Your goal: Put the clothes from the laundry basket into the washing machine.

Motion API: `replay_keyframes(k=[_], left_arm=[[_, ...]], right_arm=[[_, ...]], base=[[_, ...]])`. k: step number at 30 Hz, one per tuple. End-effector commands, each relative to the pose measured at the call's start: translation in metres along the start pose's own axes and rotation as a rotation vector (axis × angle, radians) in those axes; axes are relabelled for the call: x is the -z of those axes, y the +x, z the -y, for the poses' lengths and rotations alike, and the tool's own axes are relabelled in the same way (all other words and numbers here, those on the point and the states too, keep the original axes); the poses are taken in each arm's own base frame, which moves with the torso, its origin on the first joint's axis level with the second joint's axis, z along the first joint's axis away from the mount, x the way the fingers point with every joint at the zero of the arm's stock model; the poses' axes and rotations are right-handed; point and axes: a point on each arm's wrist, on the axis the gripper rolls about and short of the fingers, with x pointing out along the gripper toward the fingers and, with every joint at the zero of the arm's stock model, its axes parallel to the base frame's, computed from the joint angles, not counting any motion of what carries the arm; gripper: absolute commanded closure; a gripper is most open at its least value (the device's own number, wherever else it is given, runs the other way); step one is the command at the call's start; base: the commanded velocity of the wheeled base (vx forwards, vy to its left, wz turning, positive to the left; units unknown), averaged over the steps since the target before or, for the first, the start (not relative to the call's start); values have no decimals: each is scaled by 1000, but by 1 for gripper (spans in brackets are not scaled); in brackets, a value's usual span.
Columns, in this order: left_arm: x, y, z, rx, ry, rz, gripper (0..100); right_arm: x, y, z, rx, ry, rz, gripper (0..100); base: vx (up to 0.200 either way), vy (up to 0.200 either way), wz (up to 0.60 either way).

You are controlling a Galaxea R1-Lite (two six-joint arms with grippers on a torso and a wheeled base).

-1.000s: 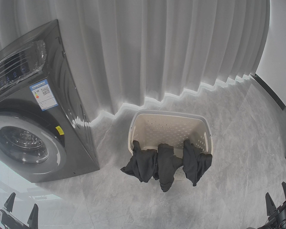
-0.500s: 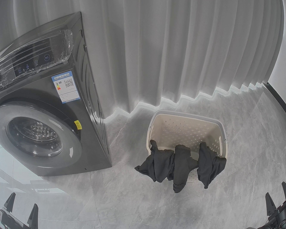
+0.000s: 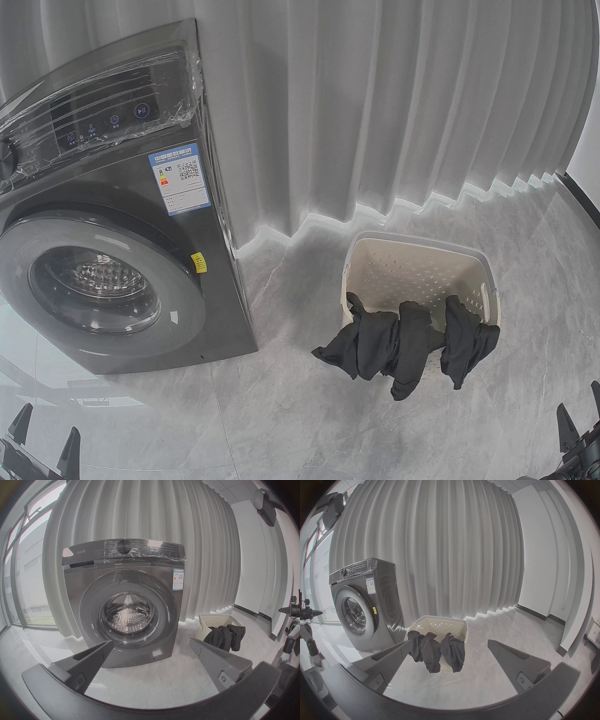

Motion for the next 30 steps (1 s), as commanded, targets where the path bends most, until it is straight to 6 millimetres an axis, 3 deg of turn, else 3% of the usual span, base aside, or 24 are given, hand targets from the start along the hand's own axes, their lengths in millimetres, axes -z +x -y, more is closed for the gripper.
replay_keyframes(k=[1, 9, 26, 30], left_arm=[[5, 0, 0, -1, 0, 0, 0], [5, 0, 0, 1, 0, 0, 0], [5, 0, 0, 1, -3, 0, 0], [5, 0, 0, -1, -3, 0, 0]], right_arm=[[5, 0, 0, -1, -1, -1, 0], [5, 0, 0, -1, -1, -1, 0], [5, 0, 0, -1, -1, -1, 0], [5, 0, 0, -1, 1, -1, 0]], base=[[0, 0, 600], [0, 0, 600], [0, 0, 0], [0, 200, 0]])
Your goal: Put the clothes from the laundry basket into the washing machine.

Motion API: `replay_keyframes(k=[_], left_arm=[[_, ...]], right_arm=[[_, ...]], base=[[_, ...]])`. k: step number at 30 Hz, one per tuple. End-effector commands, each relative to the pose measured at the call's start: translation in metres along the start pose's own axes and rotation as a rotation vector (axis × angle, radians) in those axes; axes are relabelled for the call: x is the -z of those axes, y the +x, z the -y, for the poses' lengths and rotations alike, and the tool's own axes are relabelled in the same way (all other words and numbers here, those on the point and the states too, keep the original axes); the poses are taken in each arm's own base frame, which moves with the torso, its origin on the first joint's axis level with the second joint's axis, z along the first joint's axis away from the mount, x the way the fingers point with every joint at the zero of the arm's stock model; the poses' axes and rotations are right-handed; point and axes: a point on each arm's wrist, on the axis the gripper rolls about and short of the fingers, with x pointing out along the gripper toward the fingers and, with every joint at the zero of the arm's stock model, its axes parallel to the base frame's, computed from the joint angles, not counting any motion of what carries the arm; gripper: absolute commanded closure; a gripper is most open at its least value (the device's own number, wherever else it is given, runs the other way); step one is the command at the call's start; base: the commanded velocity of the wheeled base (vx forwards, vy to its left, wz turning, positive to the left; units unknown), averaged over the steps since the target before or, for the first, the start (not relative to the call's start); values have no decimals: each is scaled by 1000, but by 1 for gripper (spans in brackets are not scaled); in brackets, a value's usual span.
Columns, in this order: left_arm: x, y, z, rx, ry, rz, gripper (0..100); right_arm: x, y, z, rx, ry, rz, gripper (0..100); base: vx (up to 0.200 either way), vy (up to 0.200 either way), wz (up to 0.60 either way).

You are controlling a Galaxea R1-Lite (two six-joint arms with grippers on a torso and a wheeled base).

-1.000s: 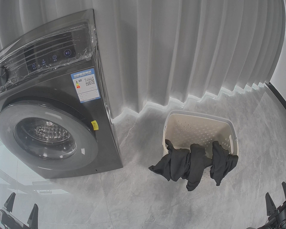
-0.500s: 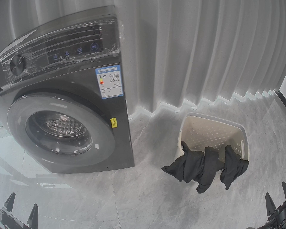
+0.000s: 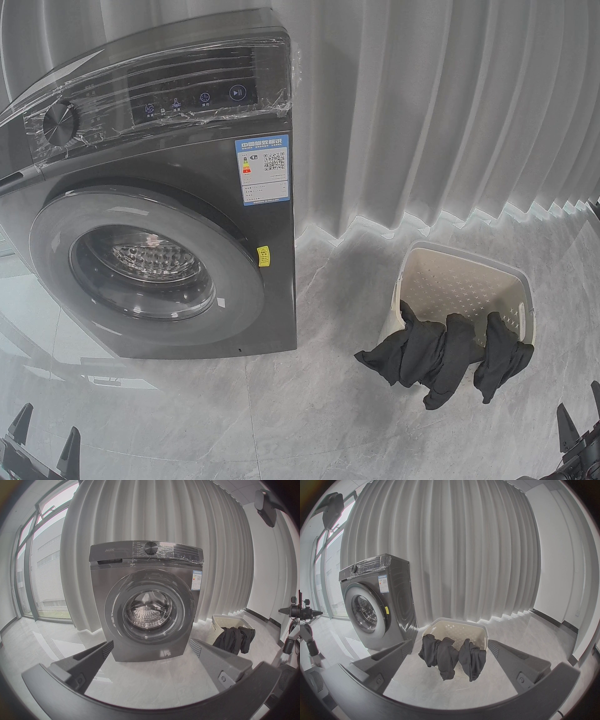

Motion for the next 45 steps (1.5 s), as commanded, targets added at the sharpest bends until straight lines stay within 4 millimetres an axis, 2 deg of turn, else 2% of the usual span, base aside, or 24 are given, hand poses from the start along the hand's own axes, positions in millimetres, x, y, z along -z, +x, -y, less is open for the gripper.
replay_keyframes(k=[1, 11, 20, 30, 36, 45], left_arm=[[5, 0, 0, -1, 3, 0, 0], [5, 0, 0, -1, 1, 1, 0], [5, 0, 0, -1, 4, 0, 0], [5, 0, 0, -1, 4, 0, 0], [5, 0, 0, -1, 4, 0, 0], [5, 0, 0, -1, 4, 1, 0]], right_arm=[[5, 0, 0, 0, 0, -1, 0], [5, 0, 0, 0, -1, -1, 0], [5, 0, 0, 0, 0, -1, 0], [5, 0, 0, 1, -1, -1, 0], [5, 0, 0, 3, -1, -1, 0], [5, 0, 0, 3, 0, -1, 0]], base=[[0, 200, 0], [0, 20, 0], [0, 200, 0], [0, 0, 0], [0, 0, 600], [0, 0, 0]])
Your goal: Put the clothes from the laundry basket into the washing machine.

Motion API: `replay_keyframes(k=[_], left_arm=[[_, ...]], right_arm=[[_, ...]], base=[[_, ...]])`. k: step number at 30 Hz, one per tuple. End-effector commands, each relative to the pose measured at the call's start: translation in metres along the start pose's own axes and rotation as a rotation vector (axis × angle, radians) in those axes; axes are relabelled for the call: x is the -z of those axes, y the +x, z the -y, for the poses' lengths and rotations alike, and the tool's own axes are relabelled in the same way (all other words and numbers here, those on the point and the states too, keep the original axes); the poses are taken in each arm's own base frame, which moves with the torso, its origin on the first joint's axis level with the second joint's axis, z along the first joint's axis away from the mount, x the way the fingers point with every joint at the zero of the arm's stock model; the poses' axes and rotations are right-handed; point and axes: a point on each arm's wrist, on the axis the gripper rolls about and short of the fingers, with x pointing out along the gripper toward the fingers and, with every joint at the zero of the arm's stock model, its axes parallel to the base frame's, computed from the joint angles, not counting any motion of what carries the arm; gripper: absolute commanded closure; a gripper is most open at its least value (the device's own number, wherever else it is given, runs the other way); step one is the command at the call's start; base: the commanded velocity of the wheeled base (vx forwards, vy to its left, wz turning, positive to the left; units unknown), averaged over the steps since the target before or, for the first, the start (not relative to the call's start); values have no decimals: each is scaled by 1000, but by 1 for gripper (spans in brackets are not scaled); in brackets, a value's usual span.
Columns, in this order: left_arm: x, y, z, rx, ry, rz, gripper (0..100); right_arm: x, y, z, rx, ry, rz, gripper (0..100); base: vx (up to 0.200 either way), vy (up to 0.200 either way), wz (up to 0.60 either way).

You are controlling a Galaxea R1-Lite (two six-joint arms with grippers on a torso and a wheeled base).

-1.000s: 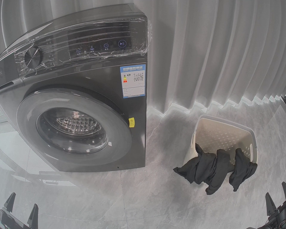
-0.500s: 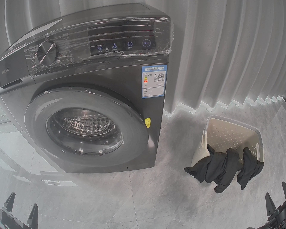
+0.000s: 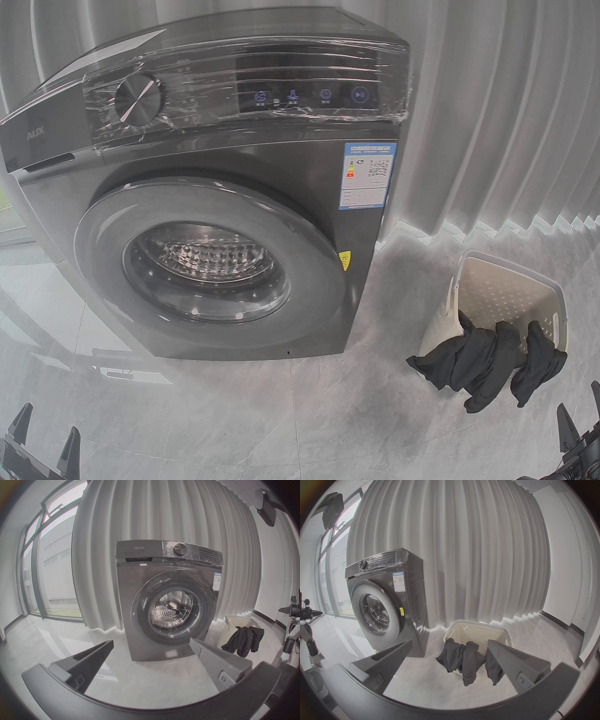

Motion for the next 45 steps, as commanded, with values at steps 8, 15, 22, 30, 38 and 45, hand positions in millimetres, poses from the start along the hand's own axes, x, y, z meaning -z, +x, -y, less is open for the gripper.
replay_keyframes(k=[8, 15, 22, 30, 38, 45], left_arm=[[5, 0, 0, 0, -1, 2, 0], [5, 0, 0, 0, -1, 2, 0], [5, 0, 0, 0, -1, 0, 0], [5, 0, 0, 1, 1, 0, 0], [5, 0, 0, 1, -2, 0, 0], [5, 0, 0, 1, -1, 0, 0]], right_arm=[[5, 0, 0, 0, 0, -1, 0], [5, 0, 0, 0, -1, -1, 0], [5, 0, 0, 0, -1, -1, 0], [5, 0, 0, 0, -1, -1, 0], [5, 0, 0, 0, -1, -1, 0], [5, 0, 0, 0, -1, -1, 0]], base=[[0, 0, 0], [0, 0, 0], [0, 0, 0], [-150, 0, 0], [0, 75, 0], [0, 171, 0]])
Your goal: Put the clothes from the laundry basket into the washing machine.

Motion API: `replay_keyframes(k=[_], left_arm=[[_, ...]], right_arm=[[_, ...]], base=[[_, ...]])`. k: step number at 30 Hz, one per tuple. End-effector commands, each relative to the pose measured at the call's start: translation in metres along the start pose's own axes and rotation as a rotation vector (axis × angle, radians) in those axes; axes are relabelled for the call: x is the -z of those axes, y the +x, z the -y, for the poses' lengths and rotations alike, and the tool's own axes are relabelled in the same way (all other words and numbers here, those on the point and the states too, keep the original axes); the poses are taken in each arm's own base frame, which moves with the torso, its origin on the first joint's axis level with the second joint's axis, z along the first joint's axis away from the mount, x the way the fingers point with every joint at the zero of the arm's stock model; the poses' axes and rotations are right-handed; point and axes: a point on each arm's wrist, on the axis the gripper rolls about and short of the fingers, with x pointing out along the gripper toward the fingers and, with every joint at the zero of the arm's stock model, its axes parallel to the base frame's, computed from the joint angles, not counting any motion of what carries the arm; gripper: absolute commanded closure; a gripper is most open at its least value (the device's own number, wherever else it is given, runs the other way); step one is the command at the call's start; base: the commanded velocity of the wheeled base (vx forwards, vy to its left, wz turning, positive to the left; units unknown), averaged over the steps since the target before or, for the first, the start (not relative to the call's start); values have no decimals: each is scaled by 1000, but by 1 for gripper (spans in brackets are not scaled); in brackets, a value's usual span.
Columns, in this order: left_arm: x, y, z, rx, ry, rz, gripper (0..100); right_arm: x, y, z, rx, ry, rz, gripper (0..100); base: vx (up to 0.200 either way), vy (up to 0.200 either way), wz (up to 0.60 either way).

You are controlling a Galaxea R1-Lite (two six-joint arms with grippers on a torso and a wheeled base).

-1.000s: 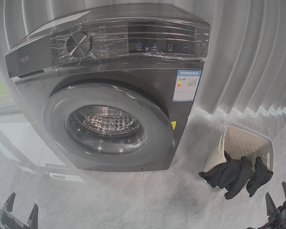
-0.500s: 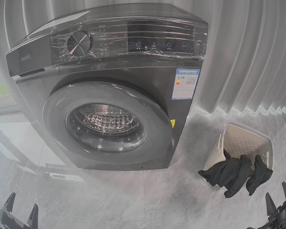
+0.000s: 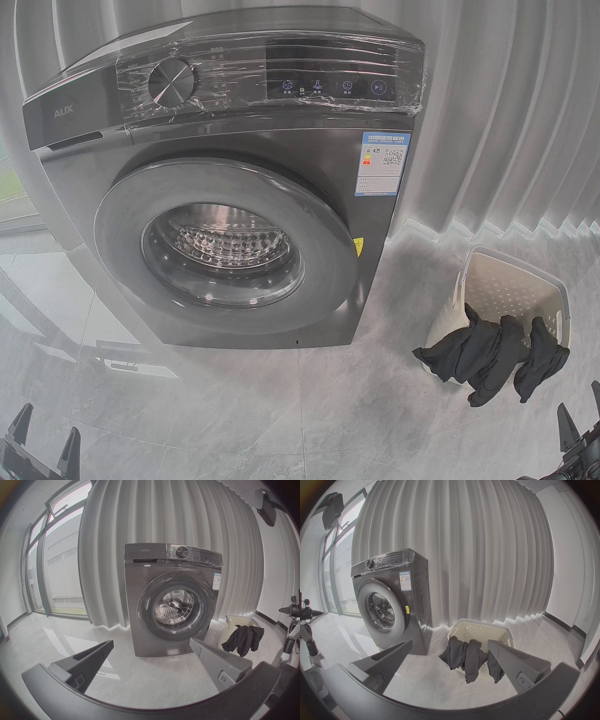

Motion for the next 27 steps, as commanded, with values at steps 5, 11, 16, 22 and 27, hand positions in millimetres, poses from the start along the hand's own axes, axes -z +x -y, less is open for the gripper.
replay_keyframes(k=[5, 11, 16, 22, 27], left_arm=[[5, 0, 0, 0, 2, 2, 0], [5, 0, 0, 0, -1, 0, 0], [5, 0, 0, -2, -1, 2, 0], [5, 0, 0, 0, 1, 0, 0], [5, 0, 0, 0, 2, 0, 0]], right_arm=[[5, 0, 0, 0, 1, -1, 0], [5, 0, 0, 0, -1, -1, 0], [5, 0, 0, 0, -1, -1, 0], [5, 0, 0, 0, 1, -1, 0], [5, 0, 0, 0, 1, -1, 0]], base=[[0, 0, 0], [0, 0, 0], [0, 200, 0], [0, 133, 0], [0, 0, 0]])
